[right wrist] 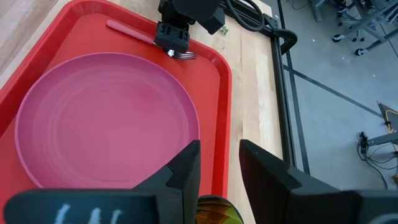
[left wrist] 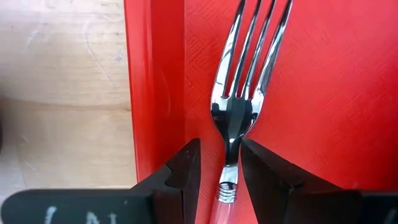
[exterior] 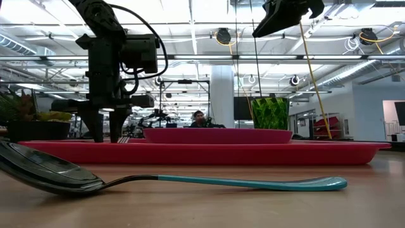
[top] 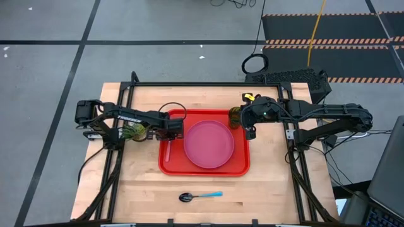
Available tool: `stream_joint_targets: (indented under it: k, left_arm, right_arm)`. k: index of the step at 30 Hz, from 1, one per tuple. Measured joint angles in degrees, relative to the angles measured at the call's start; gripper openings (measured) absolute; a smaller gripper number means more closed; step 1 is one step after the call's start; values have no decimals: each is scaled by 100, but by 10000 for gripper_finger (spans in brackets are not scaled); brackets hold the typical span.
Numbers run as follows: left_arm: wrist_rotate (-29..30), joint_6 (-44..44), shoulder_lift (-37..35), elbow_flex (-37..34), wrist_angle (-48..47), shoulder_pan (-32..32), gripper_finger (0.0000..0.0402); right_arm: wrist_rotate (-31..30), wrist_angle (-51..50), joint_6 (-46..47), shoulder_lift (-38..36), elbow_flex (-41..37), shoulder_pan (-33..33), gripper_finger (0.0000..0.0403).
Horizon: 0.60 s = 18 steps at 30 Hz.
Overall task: Pick and place plate/cup/fork/spoon on tray
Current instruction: Put the pink fork on the red tray to the left of the pink plate
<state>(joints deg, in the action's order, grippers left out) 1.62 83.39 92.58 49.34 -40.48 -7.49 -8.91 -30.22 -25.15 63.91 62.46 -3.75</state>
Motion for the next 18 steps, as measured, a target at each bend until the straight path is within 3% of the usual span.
stream_joint_targets:
  k: [18]
  left_arm:
    - [56, -420, -2, 0, 16, 13, 115]
  right_arm:
    - [2, 209, 34, 1, 1, -1, 106]
